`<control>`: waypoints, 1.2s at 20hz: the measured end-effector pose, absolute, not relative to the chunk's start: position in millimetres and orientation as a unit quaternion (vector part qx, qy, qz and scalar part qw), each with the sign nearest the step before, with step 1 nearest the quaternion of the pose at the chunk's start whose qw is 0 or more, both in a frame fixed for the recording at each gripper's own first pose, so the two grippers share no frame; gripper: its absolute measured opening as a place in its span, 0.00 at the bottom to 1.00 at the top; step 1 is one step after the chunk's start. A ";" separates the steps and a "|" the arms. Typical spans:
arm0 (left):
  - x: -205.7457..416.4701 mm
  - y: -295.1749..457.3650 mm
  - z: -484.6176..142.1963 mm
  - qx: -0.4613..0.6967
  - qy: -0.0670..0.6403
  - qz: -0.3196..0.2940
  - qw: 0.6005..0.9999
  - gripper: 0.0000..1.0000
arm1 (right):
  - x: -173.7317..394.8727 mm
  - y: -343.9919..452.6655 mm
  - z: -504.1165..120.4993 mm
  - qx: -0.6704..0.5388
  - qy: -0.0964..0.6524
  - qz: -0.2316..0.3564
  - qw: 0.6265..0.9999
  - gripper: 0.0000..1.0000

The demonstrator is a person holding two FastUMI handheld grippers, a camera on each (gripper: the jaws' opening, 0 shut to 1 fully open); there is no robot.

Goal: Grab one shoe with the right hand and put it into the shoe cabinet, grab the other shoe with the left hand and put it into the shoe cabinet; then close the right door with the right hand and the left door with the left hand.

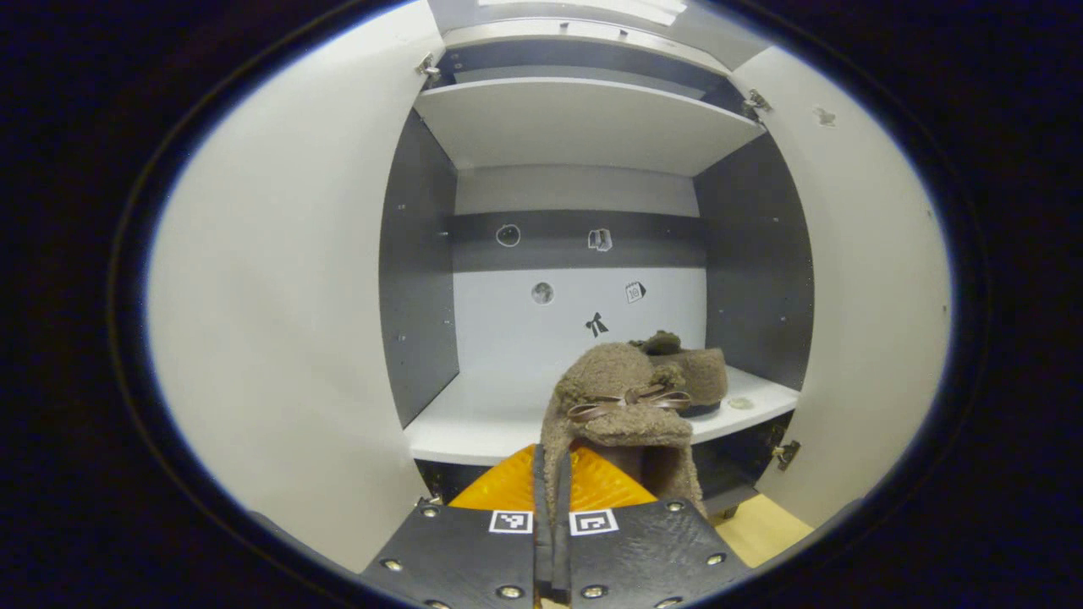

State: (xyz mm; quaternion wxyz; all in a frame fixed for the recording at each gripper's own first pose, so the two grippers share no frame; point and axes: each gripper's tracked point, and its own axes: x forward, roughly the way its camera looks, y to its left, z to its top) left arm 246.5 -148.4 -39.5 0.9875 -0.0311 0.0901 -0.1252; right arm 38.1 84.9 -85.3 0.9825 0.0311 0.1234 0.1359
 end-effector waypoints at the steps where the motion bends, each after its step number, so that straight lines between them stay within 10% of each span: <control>1: 256.0 -150.9 -34.4 -0.030 0.093 -0.130 0.987 0.01 | 38.8 83.6 -87.1 0.031 0.126 0.134 0.983 0.98; 24: 421.2 -164.0 -80.3 -0.017 0.274 -0.117 0.954 0.09 | 54.3 93.2 -123.0 0.028 0.168 0.130 0.977 0.98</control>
